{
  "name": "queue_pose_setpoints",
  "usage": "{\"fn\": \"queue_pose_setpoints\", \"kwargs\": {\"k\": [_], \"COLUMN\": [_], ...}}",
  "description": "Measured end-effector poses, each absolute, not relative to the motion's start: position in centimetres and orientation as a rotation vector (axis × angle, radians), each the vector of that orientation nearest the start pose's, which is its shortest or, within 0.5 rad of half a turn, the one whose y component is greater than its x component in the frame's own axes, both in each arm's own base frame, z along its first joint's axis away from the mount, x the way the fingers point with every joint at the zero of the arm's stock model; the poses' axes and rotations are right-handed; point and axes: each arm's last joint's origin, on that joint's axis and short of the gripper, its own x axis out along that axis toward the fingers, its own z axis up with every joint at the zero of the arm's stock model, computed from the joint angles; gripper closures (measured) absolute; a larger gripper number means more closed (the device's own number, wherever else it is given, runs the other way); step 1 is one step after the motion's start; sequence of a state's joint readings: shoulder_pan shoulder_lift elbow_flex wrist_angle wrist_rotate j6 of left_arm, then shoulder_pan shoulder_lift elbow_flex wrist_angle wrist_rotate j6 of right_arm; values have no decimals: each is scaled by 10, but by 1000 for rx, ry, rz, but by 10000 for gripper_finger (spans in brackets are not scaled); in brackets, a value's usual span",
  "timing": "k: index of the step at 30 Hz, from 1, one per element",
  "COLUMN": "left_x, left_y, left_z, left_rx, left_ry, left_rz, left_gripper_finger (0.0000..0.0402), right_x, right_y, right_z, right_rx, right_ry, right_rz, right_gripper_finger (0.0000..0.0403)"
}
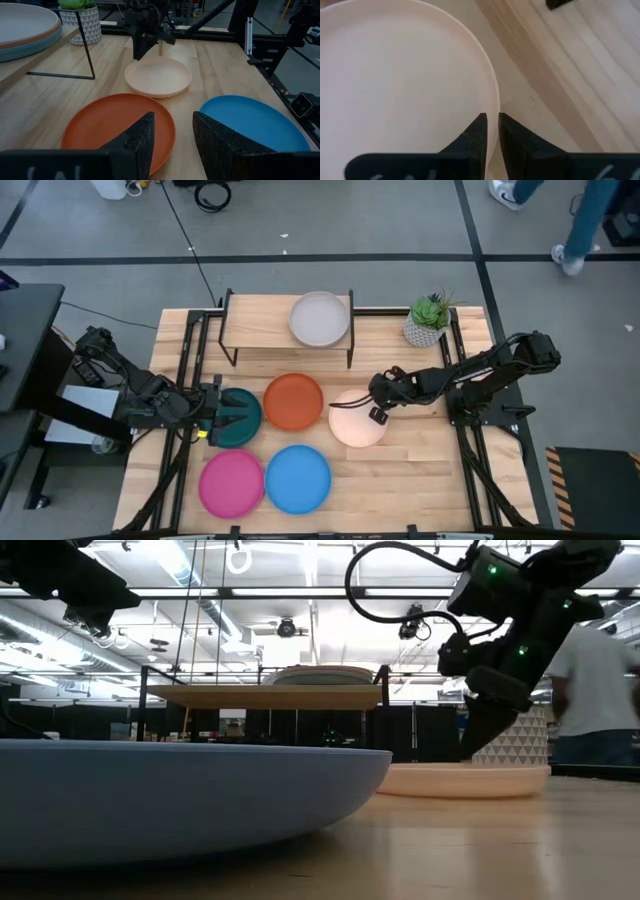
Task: Place and stack plates onto a shelf
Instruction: Stack the light orange plate into the gray plate on the shelf
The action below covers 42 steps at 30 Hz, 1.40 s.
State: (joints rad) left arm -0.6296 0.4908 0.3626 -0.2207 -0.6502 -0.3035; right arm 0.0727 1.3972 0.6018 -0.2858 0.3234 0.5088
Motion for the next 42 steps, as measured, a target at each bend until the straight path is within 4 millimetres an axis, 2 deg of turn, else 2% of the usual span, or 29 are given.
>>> {"fn": "queue_pose_setpoints", "kwargs": {"k": [3, 11, 16, 21, 37, 42], "left_x": [110, 110, 110, 110, 110, 110], "left_y": [-58, -58, -58, -58, -59, -59], "left_z": [225, 225, 225, 226, 226, 226], "left_rx": [-93, -95, -100, -101, -102, -102], "left_ry": [273, 273, 274, 267, 264, 263], "left_rz": [63, 63, 63, 62, 60, 60], "left_gripper_finger": [260, 260, 260, 260, 260, 260], "right_x": [234, 234, 230, 228, 233, 234], "right_y": [8, 7, 7, 7, 8, 9], "right_z": [147, 146, 138, 135, 128, 133], "right_rx": [232, 227, 240, 246, 266, 294], "right_ry": [975, 972, 971, 966, 970, 951], "right_rz": [-477, -492, -503, -505, -485, -446], "right_gripper_finger": [333, 259, 252, 267, 355, 384]}}
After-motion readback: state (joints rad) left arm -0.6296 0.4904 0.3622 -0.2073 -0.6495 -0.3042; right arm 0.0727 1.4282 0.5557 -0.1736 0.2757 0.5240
